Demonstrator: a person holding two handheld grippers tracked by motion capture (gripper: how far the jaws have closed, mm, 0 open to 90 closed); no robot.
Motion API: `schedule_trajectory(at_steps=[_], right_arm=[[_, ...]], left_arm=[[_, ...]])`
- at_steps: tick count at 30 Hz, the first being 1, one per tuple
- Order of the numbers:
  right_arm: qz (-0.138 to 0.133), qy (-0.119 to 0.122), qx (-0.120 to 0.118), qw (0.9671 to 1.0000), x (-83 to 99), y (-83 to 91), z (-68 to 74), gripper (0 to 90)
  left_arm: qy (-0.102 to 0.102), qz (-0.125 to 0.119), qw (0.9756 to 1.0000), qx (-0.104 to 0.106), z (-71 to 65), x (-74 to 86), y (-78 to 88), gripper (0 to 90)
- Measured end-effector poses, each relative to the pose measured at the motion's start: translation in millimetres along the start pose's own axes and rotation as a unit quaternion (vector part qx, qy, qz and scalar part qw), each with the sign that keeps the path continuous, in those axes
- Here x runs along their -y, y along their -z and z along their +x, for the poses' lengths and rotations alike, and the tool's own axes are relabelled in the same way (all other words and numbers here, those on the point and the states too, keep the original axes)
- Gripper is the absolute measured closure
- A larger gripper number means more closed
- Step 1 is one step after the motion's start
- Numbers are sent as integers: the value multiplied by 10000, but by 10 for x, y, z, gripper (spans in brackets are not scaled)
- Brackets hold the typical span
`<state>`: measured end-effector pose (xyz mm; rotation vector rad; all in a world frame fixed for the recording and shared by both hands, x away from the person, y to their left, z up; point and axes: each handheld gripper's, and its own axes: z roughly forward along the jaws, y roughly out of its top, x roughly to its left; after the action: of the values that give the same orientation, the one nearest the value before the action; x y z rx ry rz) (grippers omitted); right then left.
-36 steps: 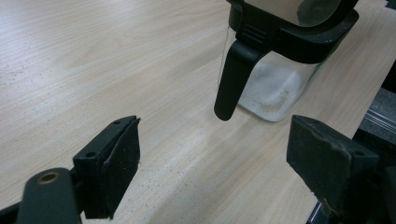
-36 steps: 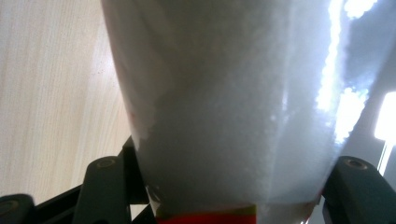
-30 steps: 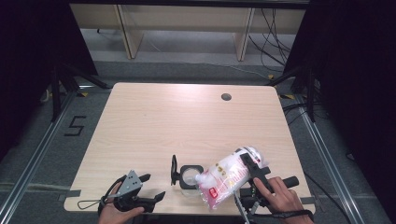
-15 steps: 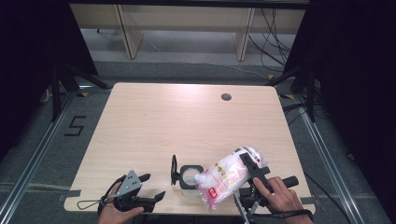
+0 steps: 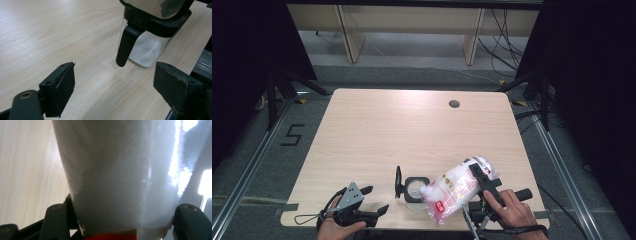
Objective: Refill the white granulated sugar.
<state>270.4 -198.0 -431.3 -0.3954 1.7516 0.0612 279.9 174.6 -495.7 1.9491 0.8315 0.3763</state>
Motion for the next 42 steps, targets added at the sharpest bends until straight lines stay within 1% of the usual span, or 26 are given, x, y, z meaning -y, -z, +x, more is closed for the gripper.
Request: schedule_trajectory(at_steps=[1,3,5,6,7,10,11,13,15,16,17,18,19,21,22,23,26,30,32,33,34,35,37,39,41,42], right_arm=[[-18,25,-27,10000,-1,0,0,400],[-48,15,-7,10000,0,-1,2,400],[-25,18,-43,10000,0,0,-3,400],[-19,19,-40,10000,1,-1,-4,400],[-12,24,-24,10000,2,-1,-3,400],[-1,20,-28,10000,3,1,-7,400],[1,2,-18,10000,2,0,-11,400],[-76,-4,59,10000,8,-6,-10,400],[59,-92,-105,9999,7,17,-5,400],[10,-81,-46,10000,11,9,-2,401],[152,-61,-195,9997,4,28,-14,400],[95,-38,-112,9999,10,22,-15,400],[174,-279,-142,9994,17,31,24,400],[136,-116,-103,9998,15,29,-5,400],[188,-234,-105,9995,14,36,8,400],[16,-50,4,10000,16,15,-16,400],[101,-199,-36,9997,11,33,-3,401],[82,-209,-9,9997,17,34,-5,401],[17,-62,43,10000,17,24,-26,401],[69,-110,19,9999,16,28,-22,401],[29,-106,46,9999,20,23,-27,401],[26,-25,-1,10000,22,25,-42,401],[40,6,-4,10000,20,28,-44,401],[-44,-24,72,10000,24,17,-36,401],[27,-197,11,9998,25,28,-15,401],[38,-219,32,9997,25,32,-15,401]], left_arm=[[172,-46,9998,-21,-15,5,-7,170],[26,-38,10000,-28,8,-3,0,170],[172,-42,9998,-44,-9,5,2,170],[47,-28,10000,-56,3,0,9,170],[41,-18,10000,-58,6,1,12,170],[175,-44,9998,-39,4,4,15,170],[83,-51,9999,-37,19,3,10,170],[90,-20,9999,-47,13,3,-2,170],[253,-94,9996,-51,-14,5,4,170],[130,-37,9999,-53,-1,0,16,170],[165,-92,9998,-33,-7,-1,9,170],[176,-98,9998,-18,-8,-2,7,170],[86,-51,9999,-38,-3,-6,11,170],[62,-26,10000,-12,-6,-1,11,170],[62,-62,10000,9,-5,1,8,170],[97,-51,9999,-31,-7,0,12,170],[125,-105,9999,-12,-3,0,7,170],[88,-30,10000,-26,5,0,6,170],[114,-70,9999,-31,-6,0,10,170],[148,-102,9998,-11,-7,0,5,170],[75,-36,10000,-27,7,-2,14,170],[216,-50,9997,-33,-5,4,12,170],[155,-73,9998,-34,2,1,20,170],[117,-64,9999,-36,6,0,19,170],[216,-56,9997,-44,-5,5,13,170],[107,-83,9999,-33,4,2,15,170]])
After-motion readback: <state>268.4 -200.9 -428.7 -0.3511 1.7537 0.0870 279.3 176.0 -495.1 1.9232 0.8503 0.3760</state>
